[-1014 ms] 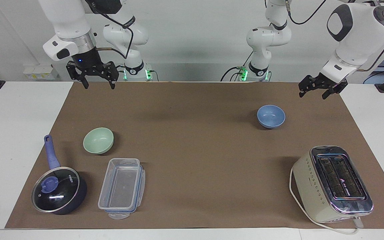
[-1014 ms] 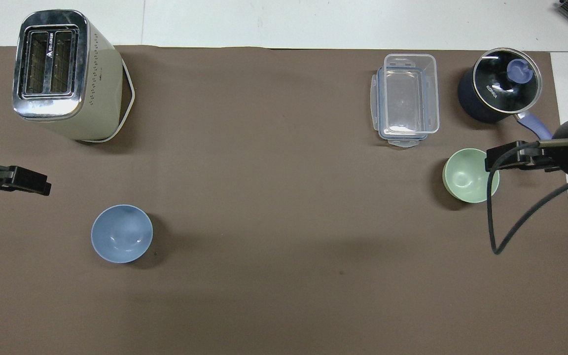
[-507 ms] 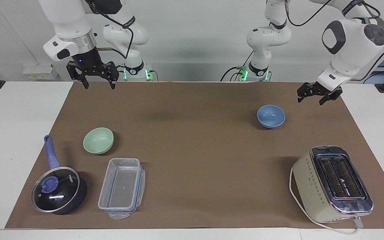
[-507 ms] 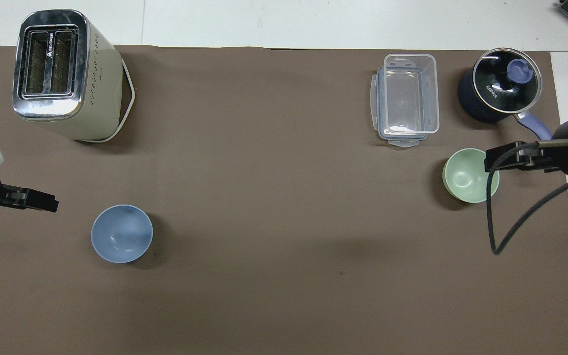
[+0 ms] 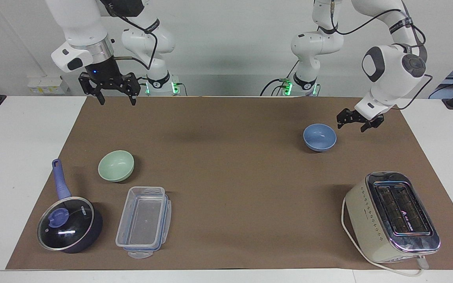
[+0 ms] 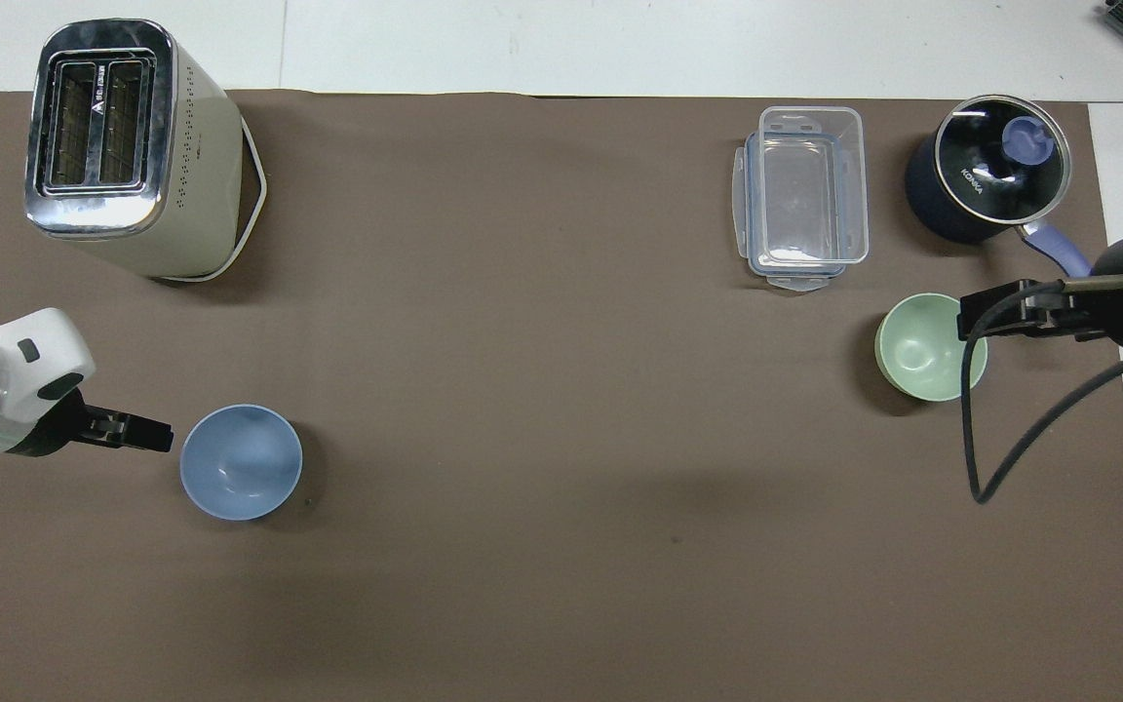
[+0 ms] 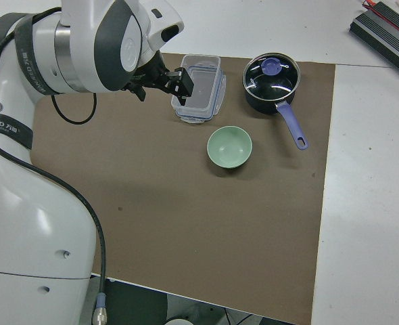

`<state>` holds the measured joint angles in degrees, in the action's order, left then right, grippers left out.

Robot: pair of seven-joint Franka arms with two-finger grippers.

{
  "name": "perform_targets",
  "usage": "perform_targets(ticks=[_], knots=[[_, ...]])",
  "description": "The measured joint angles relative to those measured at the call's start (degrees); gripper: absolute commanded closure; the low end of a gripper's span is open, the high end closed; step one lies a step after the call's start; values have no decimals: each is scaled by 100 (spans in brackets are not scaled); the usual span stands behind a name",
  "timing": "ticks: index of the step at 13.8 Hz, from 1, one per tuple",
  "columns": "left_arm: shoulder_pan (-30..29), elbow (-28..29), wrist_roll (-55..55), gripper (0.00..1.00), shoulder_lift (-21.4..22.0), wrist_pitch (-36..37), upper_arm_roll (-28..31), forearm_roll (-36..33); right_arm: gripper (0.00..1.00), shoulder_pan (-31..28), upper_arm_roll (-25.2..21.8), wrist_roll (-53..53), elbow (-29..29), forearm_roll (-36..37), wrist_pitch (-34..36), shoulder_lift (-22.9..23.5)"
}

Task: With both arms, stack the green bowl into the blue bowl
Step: 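Reach the left gripper to the blue bowl rim and grasp it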

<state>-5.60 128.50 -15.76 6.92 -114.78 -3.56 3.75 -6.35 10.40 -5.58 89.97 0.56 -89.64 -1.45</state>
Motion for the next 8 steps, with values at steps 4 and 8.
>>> perform_targets(ticks=[4, 8], knots=[[133, 1051, -4, 61, -53, -1274, -40, 329, 0, 0, 0, 0, 2, 0, 0, 0], [138, 1290, 5, 100, -136, -1529, -28, 576, 0, 0, 0, -2, 12, 0, 0, 0]])
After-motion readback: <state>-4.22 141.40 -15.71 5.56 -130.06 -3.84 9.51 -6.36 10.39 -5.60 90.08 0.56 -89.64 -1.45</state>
